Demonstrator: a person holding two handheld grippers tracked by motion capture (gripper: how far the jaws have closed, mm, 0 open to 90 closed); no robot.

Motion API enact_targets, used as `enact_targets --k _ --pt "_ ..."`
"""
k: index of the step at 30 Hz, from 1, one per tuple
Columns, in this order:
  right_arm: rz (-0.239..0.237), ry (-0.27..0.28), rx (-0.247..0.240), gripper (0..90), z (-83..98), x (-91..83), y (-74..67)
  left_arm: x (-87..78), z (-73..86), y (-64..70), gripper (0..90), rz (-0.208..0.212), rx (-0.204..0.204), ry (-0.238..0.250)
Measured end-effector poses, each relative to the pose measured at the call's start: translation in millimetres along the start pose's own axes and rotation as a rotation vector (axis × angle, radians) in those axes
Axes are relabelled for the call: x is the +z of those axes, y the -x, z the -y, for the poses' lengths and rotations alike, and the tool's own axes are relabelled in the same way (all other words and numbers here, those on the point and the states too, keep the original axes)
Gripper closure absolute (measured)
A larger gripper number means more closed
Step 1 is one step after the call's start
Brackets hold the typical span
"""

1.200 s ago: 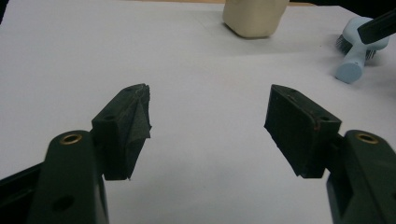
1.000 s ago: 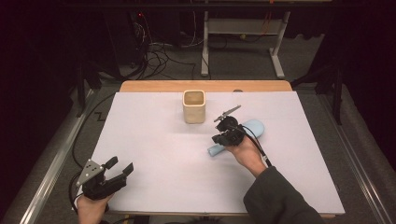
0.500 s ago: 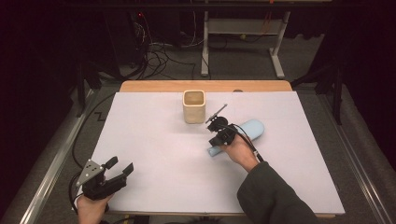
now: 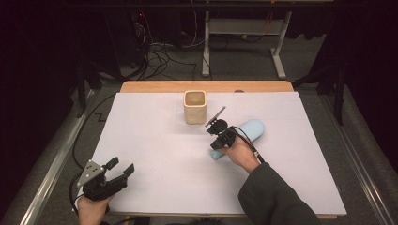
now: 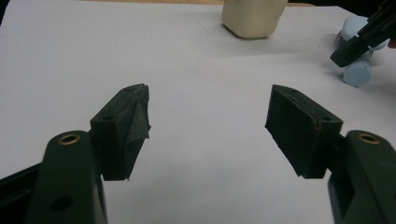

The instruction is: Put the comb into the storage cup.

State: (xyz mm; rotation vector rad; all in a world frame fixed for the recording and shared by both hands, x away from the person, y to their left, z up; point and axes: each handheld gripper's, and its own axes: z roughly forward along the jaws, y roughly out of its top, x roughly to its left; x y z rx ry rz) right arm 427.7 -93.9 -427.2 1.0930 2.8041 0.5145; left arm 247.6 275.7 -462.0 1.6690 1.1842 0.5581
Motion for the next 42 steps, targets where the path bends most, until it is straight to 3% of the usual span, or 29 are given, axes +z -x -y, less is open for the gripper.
enact_targets --k 7,20,42 --pt "-0.012 -0.005 0.012 90.0 5.6 -2.8 -1.4 -0.3 0.0 0.1 30.6 0.0 0.0 0.001" --pt "-0.01 -0.002 -0.041 90.0 22.2 -8.3 -7.8 -0.6 -0.2 1.0 30.0 -0.02 0.014 0.002" --pt "-0.01 0.008 -0.054 90.0 48.0 -16.9 -14.5 -1.3 -0.5 2.2 29.5 -0.045 0.033 0.002"
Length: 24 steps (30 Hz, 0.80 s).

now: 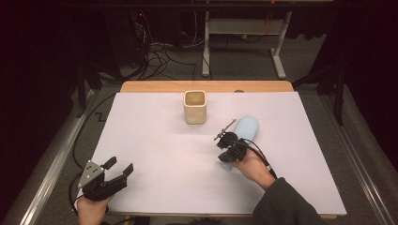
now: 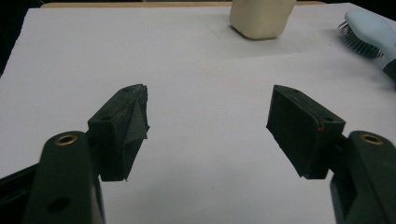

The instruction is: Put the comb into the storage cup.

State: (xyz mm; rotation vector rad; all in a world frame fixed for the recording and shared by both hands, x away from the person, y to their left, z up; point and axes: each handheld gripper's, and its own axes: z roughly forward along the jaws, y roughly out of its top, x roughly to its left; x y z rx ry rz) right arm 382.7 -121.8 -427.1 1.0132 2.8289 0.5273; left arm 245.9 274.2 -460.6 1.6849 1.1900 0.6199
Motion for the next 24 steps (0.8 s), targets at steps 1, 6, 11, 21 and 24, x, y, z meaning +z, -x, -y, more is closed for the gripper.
enact_targets --k 1,6,11,21,24 --pt "0.0 0.0 -0.001 90.0 2.5 -0.8 -0.1 -0.1 0.0 0.1 29.5 0.0 0.002 -0.002" --pt "0.002 -0.007 0.002 90.0 7.1 -2.9 -0.3 0.0 0.0 -0.1 29.5 -0.001 -0.002 0.001" --pt "0.0 -0.004 -0.001 90.0 14.9 -5.5 1.2 0.0 0.0 0.0 29.5 -0.001 -0.004 0.001" --pt "0.005 -0.012 0.009 90.0 30.8 -11.0 5.3 0.4 0.0 -0.1 29.5 0.002 -0.01 0.0" --pt "0.014 -0.018 0.02 90.0 37.2 -14.2 8.6 0.2 0.0 -0.1 29.5 0.002 -0.01 0.002"
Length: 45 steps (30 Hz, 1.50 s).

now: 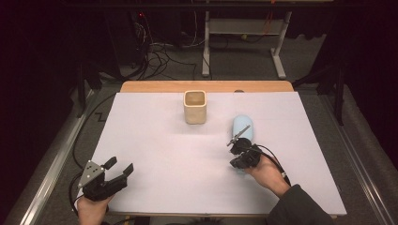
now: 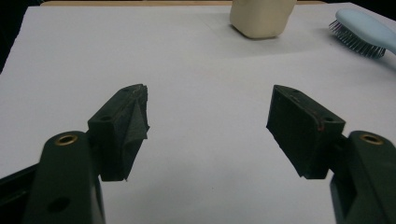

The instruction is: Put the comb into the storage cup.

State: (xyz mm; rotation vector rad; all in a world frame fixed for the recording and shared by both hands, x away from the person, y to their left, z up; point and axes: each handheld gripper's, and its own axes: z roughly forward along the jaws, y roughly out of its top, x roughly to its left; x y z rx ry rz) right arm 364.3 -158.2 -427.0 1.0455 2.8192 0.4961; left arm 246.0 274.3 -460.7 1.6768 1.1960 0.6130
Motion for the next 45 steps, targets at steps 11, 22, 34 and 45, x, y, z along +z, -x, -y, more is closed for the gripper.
enact_targets --k 11,22,34,45 --pt "0.03 0.005 0.043 90.0 16.1 -7.7 13.2 0.6 0.0 0.2 29.5 0.0 0.001 -0.007" --pt "0.067 0.016 0.082 90.0 24.6 -11.8 28.9 0.4 0.2 0.4 29.5 0.0 0.003 -0.007" --pt "0.1 0.021 0.132 90.0 31.5 -14.4 44.2 0.8 0.3 0.6 29.3 0.007 0.003 -0.009" --pt "0.107 0.052 0.13 89.9 36.6 -15.1 51.3 0.9 0.3 0.3 29.4 0.011 -0.003 -0.01"
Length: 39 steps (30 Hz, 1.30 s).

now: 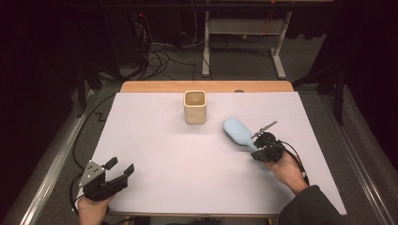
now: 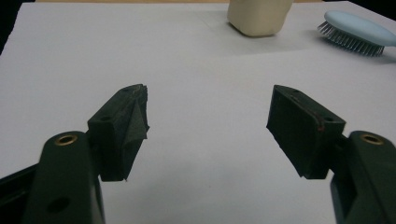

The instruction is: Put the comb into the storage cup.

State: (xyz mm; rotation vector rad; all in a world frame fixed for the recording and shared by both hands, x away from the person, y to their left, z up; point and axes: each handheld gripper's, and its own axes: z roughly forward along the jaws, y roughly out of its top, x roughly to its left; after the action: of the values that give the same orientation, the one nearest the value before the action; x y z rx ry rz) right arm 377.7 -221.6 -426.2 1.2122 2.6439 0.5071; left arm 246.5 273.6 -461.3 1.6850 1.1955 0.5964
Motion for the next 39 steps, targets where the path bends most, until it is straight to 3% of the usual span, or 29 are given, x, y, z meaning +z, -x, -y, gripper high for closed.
enact_targets --k 12,19,23,27,36,39 --pt "-0.053 0.058 0.035 85.8 3.5 -5.2 2.0 0.1 -0.1 0.0 29.4 0.001 -0.005 -0.001" --pt "-0.086 0.136 0.049 64.8 5.1 -13.1 3.6 -0.2 -0.1 0.0 29.4 -0.001 -0.005 0.002" --pt "-0.077 0.186 0.058 57.1 7.1 -18.4 4.4 -0.9 -0.4 0.1 29.9 -0.002 -0.009 0.009" --pt "-0.064 0.214 0.058 55.4 8.1 -21.2 6.3 -0.9 -0.5 0.3 30.0 -0.002 -0.008 0.01" --pt "0.0 0.257 0.076 46.1 5.3 -18.2 13.1 -1.1 -0.7 0.3 30.0 -0.003 -0.007 0.013" --pt "0.0 0.248 0.093 45.8 2.5 -15.1 15.8 -1.5 -0.8 -0.3 30.0 -0.005 -0.007 0.014"
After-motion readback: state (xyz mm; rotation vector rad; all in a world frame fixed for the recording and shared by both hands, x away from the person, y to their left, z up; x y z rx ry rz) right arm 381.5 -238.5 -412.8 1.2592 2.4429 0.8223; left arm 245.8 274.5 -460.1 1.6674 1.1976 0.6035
